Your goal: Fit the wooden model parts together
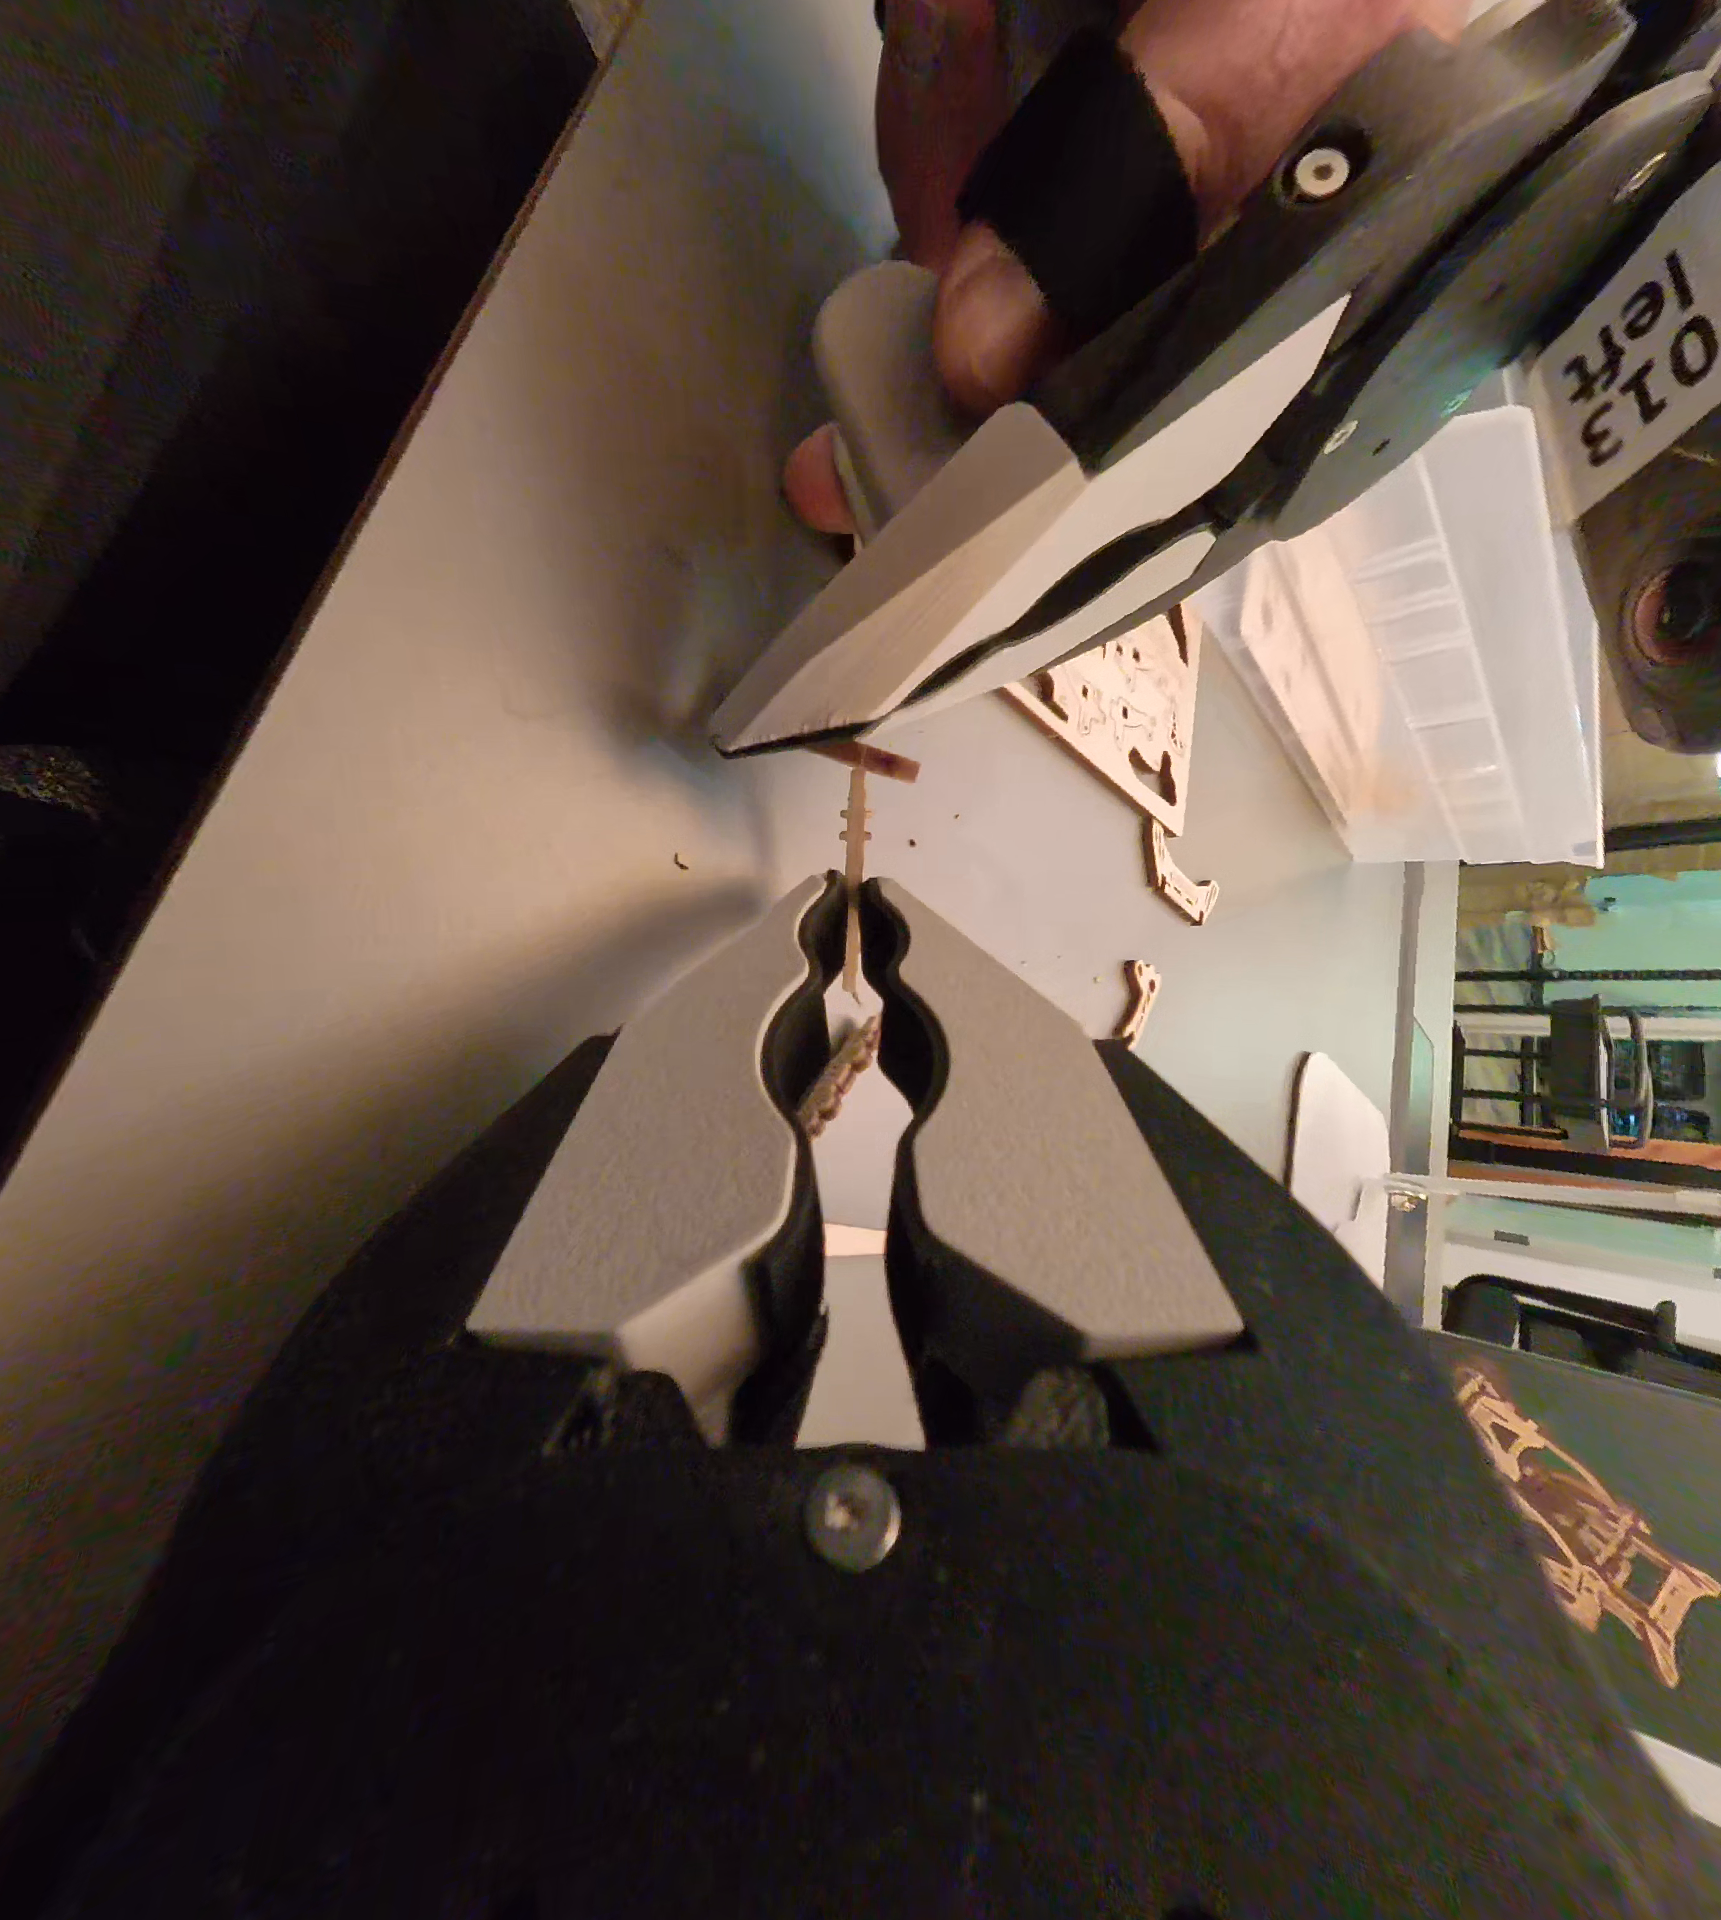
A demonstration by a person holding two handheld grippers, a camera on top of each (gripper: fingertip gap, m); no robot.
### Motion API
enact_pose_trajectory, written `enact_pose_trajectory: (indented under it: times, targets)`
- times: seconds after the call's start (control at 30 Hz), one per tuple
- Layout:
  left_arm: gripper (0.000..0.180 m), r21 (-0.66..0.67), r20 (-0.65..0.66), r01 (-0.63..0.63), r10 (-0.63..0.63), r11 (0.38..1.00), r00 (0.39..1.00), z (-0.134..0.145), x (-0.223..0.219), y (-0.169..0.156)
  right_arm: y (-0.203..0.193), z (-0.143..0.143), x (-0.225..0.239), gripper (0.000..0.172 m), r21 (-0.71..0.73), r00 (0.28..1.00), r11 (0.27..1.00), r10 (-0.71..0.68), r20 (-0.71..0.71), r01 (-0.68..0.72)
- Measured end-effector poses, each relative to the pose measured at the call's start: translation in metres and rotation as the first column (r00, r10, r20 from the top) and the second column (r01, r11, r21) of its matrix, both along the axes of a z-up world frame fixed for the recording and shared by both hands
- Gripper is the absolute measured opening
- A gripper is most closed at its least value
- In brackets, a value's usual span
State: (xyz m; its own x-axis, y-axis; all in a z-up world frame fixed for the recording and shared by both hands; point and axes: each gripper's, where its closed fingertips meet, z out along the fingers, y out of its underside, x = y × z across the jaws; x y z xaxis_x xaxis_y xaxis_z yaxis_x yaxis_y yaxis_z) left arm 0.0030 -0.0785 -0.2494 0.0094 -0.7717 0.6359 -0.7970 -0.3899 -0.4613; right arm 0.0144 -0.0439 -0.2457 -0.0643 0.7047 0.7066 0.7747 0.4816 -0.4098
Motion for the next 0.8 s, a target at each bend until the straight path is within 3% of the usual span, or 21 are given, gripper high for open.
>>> enact_pose_trajectory:
  times: [0.5, 0.8]
  targets:
    - [0.006, 0.114, -0.076, 0.024, -0.015, 0.993, 0.997, -0.0039, -0.0005, -0.0012, -0.0004, -0.0046, -0.0001, 0.000, -0.033, 0.998, 0.997, -0.067, 0.016, 0.067]
    - [0.006, 0.119, -0.082, 0.009, 0.001, 0.993, 0.997, -0.0039, 0.0003, -0.0005, 0.0025, -0.0031, 0.0017, 0.001, -0.092, 0.994, 0.991, -0.098, -0.040, 0.094]
